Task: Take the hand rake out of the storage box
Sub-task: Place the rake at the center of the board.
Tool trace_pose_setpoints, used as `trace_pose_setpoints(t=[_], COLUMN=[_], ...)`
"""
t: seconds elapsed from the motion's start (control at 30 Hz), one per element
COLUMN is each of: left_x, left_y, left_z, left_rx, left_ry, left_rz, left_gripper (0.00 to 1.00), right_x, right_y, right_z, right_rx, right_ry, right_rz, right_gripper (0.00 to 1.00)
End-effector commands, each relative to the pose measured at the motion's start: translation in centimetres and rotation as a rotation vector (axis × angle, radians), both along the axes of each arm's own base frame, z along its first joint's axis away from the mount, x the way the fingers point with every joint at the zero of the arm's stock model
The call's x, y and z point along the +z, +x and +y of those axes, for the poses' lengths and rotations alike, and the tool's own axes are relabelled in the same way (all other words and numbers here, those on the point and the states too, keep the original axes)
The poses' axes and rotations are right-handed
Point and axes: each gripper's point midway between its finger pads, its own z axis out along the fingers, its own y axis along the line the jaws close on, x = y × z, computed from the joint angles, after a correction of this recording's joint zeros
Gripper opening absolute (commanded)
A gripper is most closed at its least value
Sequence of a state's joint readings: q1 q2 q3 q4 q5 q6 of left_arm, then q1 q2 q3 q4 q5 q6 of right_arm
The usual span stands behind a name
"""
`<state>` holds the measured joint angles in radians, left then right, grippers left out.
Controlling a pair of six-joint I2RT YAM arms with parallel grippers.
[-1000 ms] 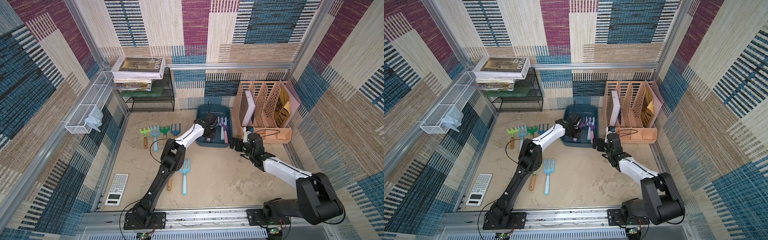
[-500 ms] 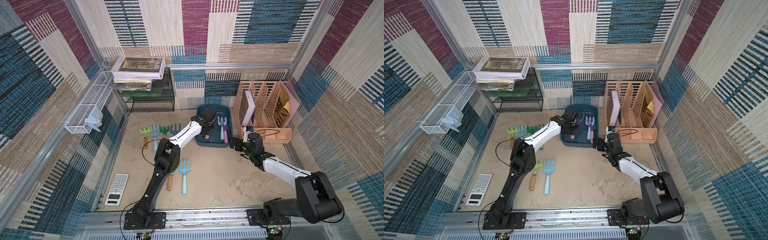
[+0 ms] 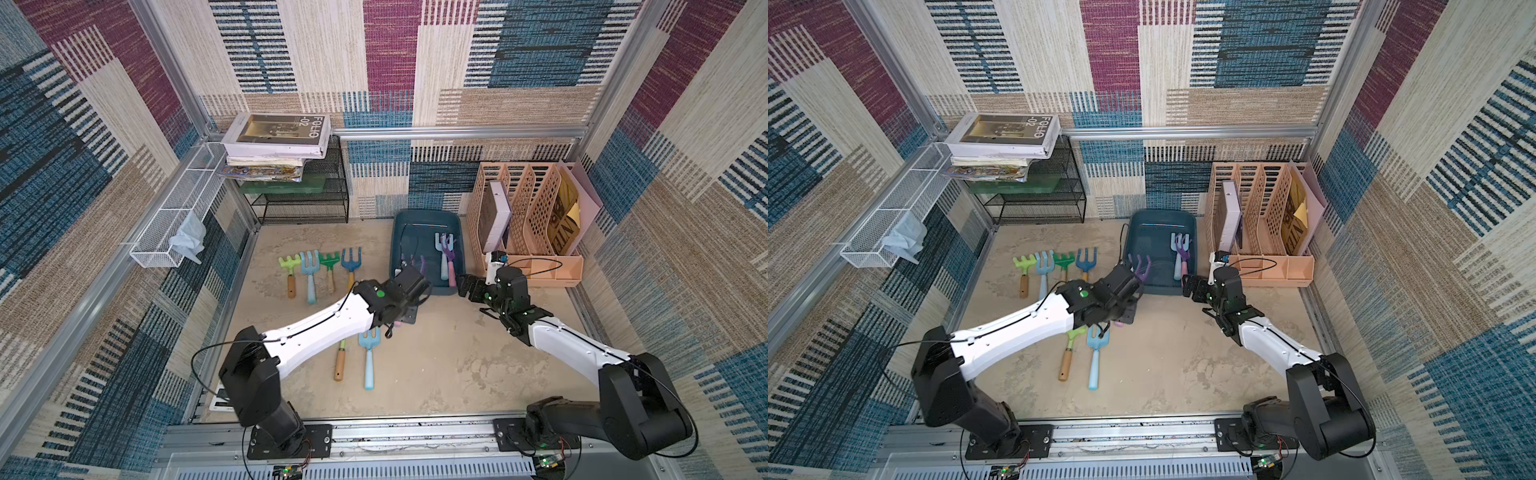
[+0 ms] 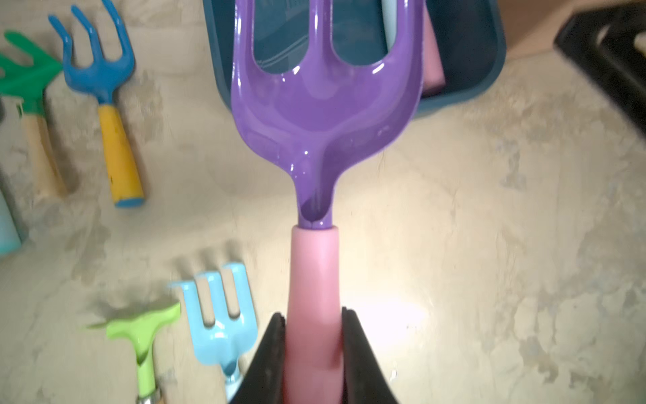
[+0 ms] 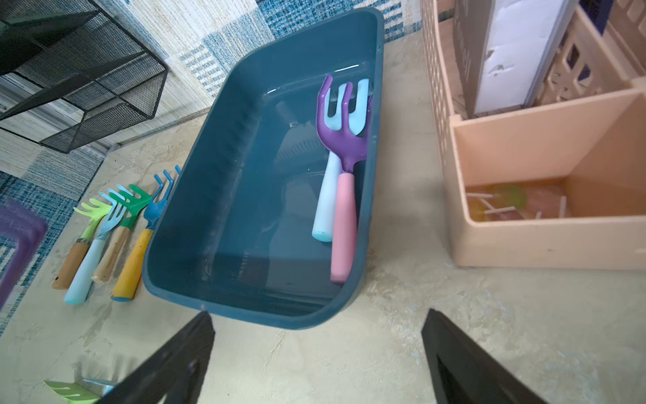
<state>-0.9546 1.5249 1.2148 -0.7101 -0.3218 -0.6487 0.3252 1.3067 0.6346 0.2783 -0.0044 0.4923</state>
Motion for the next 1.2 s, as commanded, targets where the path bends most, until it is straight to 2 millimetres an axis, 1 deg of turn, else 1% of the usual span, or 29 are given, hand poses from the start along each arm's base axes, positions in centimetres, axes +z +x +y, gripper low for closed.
trace_pose_setpoints(t=[0.0, 0.07, 0.17, 0.27, 0.4, 0.53, 0.67, 0.87, 0.93, 1.07, 1.1, 1.17], left_x=[-2.1, -3.9, -6.3, -8.3, -10.1, -10.8, -11.3, -11.6, -11.7, -11.6, -11.5, -11.4], left_y=[-3.3, -5.3, -7.3, -8.5, -9.1, -9.3, -9.3, -9.3, -9.3, -9.1, -9.0, -8.8], left_z=[1.4, 1.5, 0.8, 0.6, 0.5, 0.9, 0.8, 0.8, 0.8, 0.7, 0.5, 0.3], left_rx=[0.141, 0.148, 0.134, 0.144, 0.154, 0.176, 0.181, 0.188, 0.187, 0.182, 0.18, 0.177], left_ry=[-0.048, -0.06, -0.062, -0.043, -0.048, -0.025, -0.008, 0.031, 0.033, 0.046, 0.047, 0.045], left_rz=[0.006, 0.028, 0.069, 0.1, 0.135, 0.148, 0.157, 0.165, 0.167, 0.169, 0.169, 0.173], left_gripper=[0.0, 0.0, 0.0, 0.0, 0.0, 0.0, 0.05, 0.21, 0.3, 0.43, 0.46, 0.46], right_x=[0.3, 0.4, 0.2, -0.1, -0.1, -0.2, -0.8, -1.0, -1.0, -1.3, -1.2, -1.2], right_y=[0.0, 0.0, 0.2, 0.3, 0.3, 0.3, 0.4, 0.5, 0.4, 0.5, 0.5, 0.5], right_z=[0.4, 0.8, 1.0, 1.0, 1.1, 1.2, 1.6, 2.0, 2.0, 2.0, 2.0, 2.0], right_rx=[0.001, 0.004, -0.004, -0.013, -0.016, -0.016, -0.006, 0.001, 0.004, 0.005, 0.004, 0.004], right_ry=[-0.01, -0.019, -0.043, -0.058, -0.065, -0.071, -0.077, -0.083, -0.084, -0.088, -0.088, -0.086], right_rz=[-0.005, -0.003, 0.001, 0.011, 0.015, 0.017, 0.033, 0.039, 0.04, 0.045, 0.044, 0.043], right_gripper=[0.96, 0.96, 0.96, 0.95, 0.96, 0.96, 0.96, 0.96, 0.95, 0.96, 0.96, 0.96])
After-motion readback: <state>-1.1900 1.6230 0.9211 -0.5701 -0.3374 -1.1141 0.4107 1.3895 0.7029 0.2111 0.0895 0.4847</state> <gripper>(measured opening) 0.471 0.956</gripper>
